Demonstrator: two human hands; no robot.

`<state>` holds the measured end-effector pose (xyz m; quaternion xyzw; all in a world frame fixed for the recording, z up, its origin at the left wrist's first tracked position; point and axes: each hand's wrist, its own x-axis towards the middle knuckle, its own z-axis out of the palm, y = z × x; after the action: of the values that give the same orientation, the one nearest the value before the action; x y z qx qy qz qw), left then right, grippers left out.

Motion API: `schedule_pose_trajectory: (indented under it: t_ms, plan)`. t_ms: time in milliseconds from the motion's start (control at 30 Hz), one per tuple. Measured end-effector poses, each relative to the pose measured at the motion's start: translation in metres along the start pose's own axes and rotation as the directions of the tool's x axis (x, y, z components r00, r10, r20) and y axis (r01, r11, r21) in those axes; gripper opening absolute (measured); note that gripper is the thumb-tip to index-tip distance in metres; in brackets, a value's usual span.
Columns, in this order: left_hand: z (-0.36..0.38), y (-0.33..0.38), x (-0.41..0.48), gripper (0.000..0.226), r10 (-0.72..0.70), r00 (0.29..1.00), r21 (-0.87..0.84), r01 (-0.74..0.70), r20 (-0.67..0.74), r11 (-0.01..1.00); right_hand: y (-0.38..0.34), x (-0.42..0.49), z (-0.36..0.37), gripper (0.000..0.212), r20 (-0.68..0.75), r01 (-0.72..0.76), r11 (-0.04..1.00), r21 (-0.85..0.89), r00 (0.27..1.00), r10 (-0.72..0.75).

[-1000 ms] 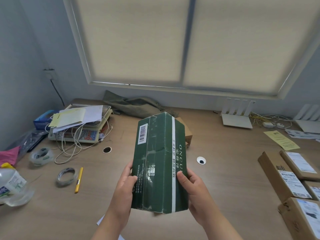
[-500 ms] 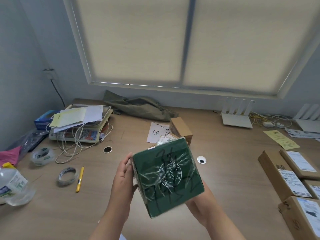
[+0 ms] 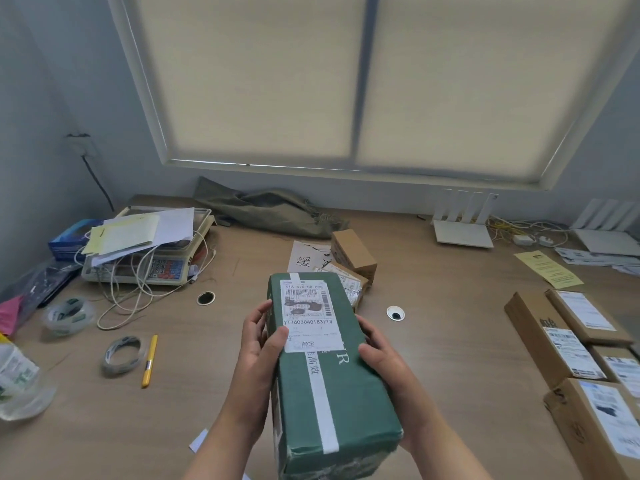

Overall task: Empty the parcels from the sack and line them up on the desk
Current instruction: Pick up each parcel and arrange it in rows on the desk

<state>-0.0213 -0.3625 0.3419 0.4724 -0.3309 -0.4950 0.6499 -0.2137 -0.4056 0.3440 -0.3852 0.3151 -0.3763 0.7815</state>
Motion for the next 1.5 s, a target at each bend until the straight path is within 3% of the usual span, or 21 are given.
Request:
schedule_pose_trajectory:
  t_ms: [167,467,800,967,1067,1500]
  plan:
    - [-0.001,-0.011,0.003,0.069,-0.057,0.988,-0.05,0.065,0.146,0.997,0.009,-0.003,-0.004,0.065,-0.036,0.054,0.998,0.016,0.998,-0.053]
    - [0.033,-0.038,0.007,0.068,-0.095,0.974,0.011,0.094,0.204,0.995,0.013,-0.018,-0.041,0.059,-0.151,0.092,0.996,0.003,0.984,-0.091]
    - [0.151,-0.097,-0.013,0.079,-0.17,0.974,0.007,0.171,0.151,0.985,-0.035,-0.064,-0.152,0.057,-0.153,0.067,0.997,-0.036,0.986,-0.072]
    - [0.203,-0.128,-0.022,0.072,-0.19,0.978,-0.004,0.191,0.081,0.982,-0.054,-0.086,-0.204,0.055,-0.16,0.043,0.998,-0.036,0.986,-0.049]
    - [0.223,-0.14,-0.022,0.077,-0.214,0.977,-0.008,0.214,0.021,0.977,-0.063,-0.092,-0.224,0.053,-0.178,0.034,0.999,-0.04,0.983,-0.041]
    - [0.278,-0.179,0.024,0.074,-0.286,0.958,-0.034,0.287,0.027,0.957,-0.1,-0.073,-0.28,0.046,-0.296,-0.023,0.983,-0.182,0.955,-0.033]
